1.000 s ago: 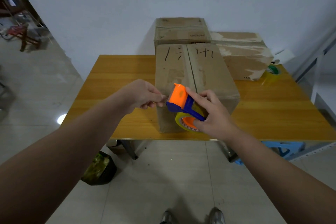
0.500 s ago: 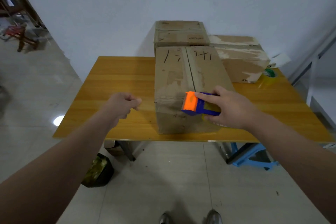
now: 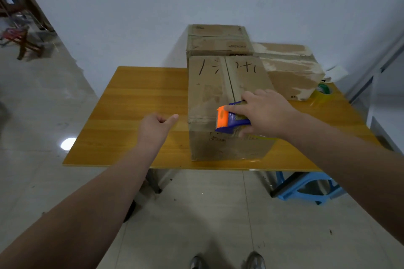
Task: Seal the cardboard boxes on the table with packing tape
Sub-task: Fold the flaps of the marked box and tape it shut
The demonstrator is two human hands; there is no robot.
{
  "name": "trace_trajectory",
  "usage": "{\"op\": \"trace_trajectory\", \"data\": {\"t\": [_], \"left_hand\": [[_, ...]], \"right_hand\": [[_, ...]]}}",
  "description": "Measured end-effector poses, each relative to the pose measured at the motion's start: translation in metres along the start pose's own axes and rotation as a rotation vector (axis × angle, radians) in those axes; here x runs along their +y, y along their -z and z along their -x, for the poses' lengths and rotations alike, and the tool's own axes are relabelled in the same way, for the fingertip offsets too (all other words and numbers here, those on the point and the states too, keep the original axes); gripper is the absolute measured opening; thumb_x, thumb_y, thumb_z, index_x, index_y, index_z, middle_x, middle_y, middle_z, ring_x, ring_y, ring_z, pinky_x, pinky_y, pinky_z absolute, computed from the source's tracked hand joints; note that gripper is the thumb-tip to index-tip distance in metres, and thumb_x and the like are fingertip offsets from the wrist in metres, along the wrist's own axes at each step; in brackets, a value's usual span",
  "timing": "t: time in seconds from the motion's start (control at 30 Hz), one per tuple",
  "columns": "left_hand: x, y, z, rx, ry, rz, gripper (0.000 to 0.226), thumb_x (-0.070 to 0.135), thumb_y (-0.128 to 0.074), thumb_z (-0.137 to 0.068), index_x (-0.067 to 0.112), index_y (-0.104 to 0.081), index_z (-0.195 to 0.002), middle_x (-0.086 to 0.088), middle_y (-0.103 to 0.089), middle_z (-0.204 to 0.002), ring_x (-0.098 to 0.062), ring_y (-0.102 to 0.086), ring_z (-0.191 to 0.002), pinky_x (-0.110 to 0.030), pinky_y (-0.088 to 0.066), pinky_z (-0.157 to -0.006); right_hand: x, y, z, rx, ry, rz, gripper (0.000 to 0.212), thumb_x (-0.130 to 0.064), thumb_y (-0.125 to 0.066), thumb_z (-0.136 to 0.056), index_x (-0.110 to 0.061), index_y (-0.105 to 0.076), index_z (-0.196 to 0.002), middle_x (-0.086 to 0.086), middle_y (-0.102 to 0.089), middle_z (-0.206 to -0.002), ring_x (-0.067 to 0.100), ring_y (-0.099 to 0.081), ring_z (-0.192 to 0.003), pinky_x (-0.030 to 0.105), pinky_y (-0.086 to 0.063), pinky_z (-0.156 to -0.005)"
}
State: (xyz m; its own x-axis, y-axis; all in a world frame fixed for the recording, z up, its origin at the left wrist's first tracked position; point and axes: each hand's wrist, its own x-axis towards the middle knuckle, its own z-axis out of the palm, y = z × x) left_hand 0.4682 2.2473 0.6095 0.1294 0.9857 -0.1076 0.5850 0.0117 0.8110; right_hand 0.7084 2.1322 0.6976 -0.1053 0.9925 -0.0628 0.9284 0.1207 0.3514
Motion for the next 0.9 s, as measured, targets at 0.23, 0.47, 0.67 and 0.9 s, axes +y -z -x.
{"op": "trace_trajectory", "data": {"t": [0.23, 0.47, 0.67, 0.9], "left_hand": [[-0.009, -0.007, -0.004, 0.009, 0.033, 0.035, 0.046, 0.047, -0.064, -0.085, 0.025, -0.03, -0.062, 0.003, -0.031, -0.057, -0.016, -0.03, -0.05, -0.03, -0.026, -0.051], [-0.017, -0.019, -0.004, 0.0, 0.104, 0.072, 0.042, 0.046, -0.063, -0.086, 0.019, -0.04, -0.063, 0.001, -0.036, -0.057, -0.018, -0.034, -0.054, -0.032, -0.03, -0.055], [-0.014, -0.038, -0.006, -0.082, 0.235, 0.127, 0.031, 0.046, -0.062, -0.087, 0.017, -0.051, -0.082, 0.001, -0.049, -0.073, -0.024, -0.048, -0.078, -0.037, -0.044, -0.075], [-0.003, -0.047, -0.008, -0.194, 0.483, 0.292, 0.059, 0.05, -0.062, -0.084, 0.004, -0.056, -0.121, -0.011, -0.061, -0.108, -0.026, -0.059, -0.091, -0.037, -0.049, -0.075]], "right_hand": [[-0.003, 0.012, -0.011, 0.032, 0.047, 0.058, 0.068, -0.057, -0.054, -0.087, -0.042, -0.022, -0.145, 0.002, -0.048, -0.123, 0.024, -0.049, -0.108, 0.035, -0.038, -0.086], [-0.006, 0.011, -0.02, -0.013, 0.065, 0.077, 0.064, -0.053, -0.053, -0.09, -0.041, -0.023, -0.145, 0.003, -0.048, -0.126, 0.025, -0.049, -0.111, 0.035, -0.038, -0.086], [-0.003, 0.006, -0.026, -0.038, 0.05, 0.033, 0.065, -0.053, -0.054, -0.089, -0.043, -0.023, -0.145, 0.003, -0.048, -0.125, 0.024, -0.048, -0.11, 0.035, -0.037, -0.086], [-0.007, 0.004, -0.027, -0.03, 0.043, 0.039, 0.063, -0.051, -0.056, -0.089, -0.042, -0.027, -0.143, 0.004, -0.049, -0.123, 0.026, -0.05, -0.108, 0.036, -0.038, -0.085]]}}
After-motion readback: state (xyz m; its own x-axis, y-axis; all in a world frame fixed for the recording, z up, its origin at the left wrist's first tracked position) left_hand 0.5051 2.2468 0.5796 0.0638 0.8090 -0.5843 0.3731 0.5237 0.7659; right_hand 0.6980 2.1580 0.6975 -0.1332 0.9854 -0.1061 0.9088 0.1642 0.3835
